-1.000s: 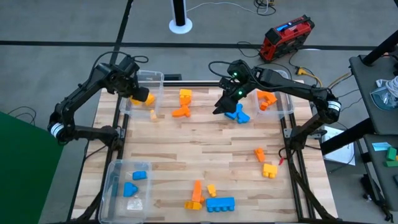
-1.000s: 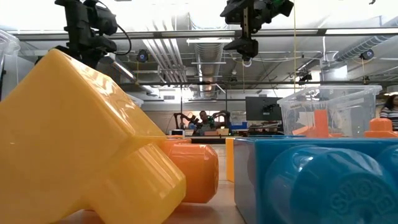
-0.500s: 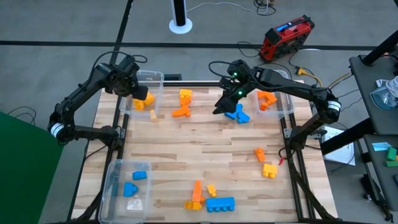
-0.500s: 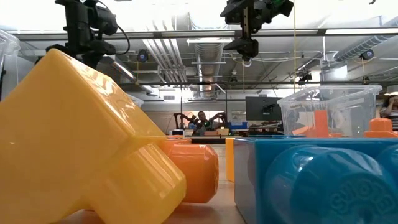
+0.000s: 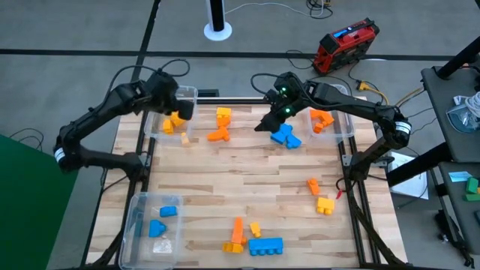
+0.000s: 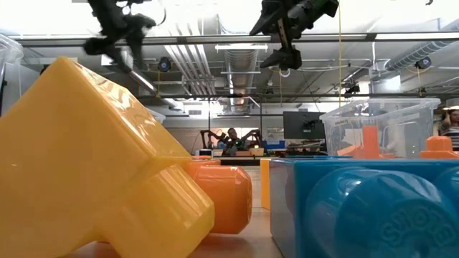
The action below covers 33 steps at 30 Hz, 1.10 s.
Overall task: Sort blocks
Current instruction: Put the top left orange game piece into the top right transparent bin
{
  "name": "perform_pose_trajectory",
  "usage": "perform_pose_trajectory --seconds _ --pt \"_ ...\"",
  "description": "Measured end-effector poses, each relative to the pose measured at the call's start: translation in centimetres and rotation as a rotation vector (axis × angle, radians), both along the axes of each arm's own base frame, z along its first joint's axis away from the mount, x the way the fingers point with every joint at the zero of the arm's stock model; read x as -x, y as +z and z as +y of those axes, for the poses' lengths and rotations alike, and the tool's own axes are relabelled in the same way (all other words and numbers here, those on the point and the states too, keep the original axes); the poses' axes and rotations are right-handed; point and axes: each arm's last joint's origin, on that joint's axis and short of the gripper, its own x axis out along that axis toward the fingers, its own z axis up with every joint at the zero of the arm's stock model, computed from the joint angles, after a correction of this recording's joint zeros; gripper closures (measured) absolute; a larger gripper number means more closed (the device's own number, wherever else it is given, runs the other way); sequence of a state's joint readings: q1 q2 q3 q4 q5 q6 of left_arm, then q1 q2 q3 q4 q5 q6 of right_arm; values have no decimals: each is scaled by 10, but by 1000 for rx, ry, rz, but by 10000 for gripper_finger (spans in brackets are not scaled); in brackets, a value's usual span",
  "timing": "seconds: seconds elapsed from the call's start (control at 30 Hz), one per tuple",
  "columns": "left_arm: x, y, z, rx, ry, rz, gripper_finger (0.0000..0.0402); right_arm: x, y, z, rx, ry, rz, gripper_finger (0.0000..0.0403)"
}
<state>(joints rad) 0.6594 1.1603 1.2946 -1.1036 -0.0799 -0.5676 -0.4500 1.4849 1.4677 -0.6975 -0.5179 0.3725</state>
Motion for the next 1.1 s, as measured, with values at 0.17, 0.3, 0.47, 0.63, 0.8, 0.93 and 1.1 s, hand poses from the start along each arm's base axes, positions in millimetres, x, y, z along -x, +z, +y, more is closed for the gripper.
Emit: perform_pose_trajectory --seconds 0.17,0.3,0.47,0.63,0.8,0.93,1.1 --pt "-32 14 -16 -141 -181 -131 208 1 0 0 -17 -33 18 39" --pt "-60 13 -21 -207 -289 -183 208 10 9 8 -28 -34 26 39" --pt "-91 -10 -15 -186 -338 -121 208 27 28 21 -10 -21 -14 39" --pt "-112 -39 -8 -108 -362 9 208 45 47 28 48 -69 -66 39" --pt "-130 -51 -4 -50 -424 184 208 55 57 31 95 -110 -91 39" --pt "-149 -63 3 3 -482 319 207 55 58 31 107 -112 -91 39" --pt "-166 -83 10 108 -540 470 207 52 54 30 105 -110 -77 39"
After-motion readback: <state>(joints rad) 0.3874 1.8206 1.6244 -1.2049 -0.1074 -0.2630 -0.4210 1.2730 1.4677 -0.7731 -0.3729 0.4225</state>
